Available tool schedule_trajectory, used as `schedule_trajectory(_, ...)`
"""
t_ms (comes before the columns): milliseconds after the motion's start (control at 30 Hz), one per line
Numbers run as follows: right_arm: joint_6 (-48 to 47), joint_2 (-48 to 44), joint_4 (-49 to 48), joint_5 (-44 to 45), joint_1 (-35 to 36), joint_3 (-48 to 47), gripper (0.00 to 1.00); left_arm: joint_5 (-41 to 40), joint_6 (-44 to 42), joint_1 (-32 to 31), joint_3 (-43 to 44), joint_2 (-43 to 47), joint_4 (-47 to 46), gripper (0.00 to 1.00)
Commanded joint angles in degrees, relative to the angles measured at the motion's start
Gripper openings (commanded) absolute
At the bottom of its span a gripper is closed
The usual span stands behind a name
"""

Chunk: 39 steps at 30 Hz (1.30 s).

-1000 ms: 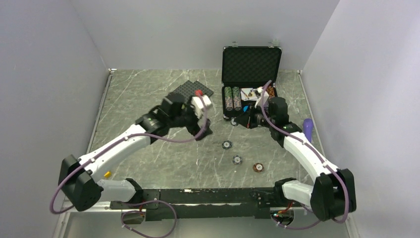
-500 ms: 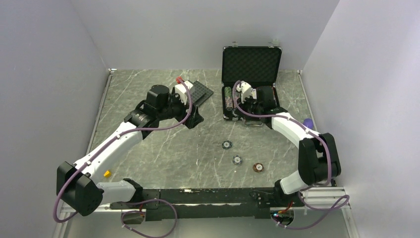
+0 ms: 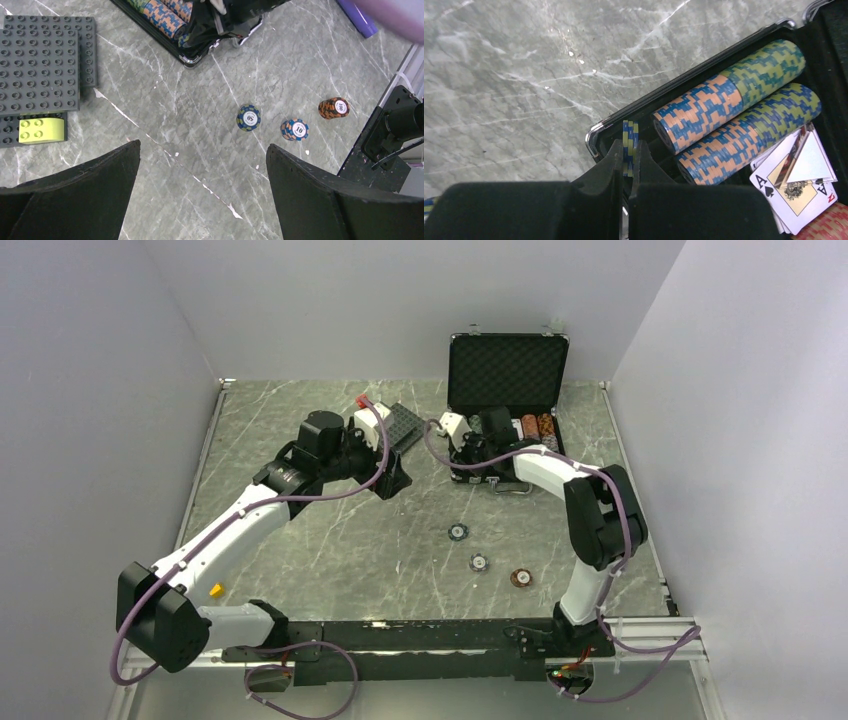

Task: Pack up texas hold em set
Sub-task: Place the poker chip in the chip case.

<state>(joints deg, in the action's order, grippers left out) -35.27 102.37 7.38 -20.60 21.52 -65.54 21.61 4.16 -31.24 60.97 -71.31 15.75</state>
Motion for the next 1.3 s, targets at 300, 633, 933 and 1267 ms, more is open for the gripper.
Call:
schedule_trajectory(300, -8.6, 4.0, -3.5, 10.3, 3.2, -3.2, 0.0, 0.7, 1.1, 0.8, 0.4, 0.6, -1.1, 0.99)
schedule_trajectory(633, -9.4, 4.3, -6.5, 14.8, 5.1, -2.2, 0.15, 1.0, 1.1, 1.1, 0.5, 0.1, -1.2, 0.99)
schedule_trajectory(933, -8.9, 2.0, -6.0, 15.9, 5.5, -1.1, 0.4, 1.5, 1.5, 1.2, 0.5, -0.5, -1.3, 0.99)
schedule_trajectory(1267, -8.3, 0.2, -6.8, 19.8, 6.2, 0.5, 0.45, 1.6, 1.7, 1.3, 0.5, -0.9, -1.4, 0.99)
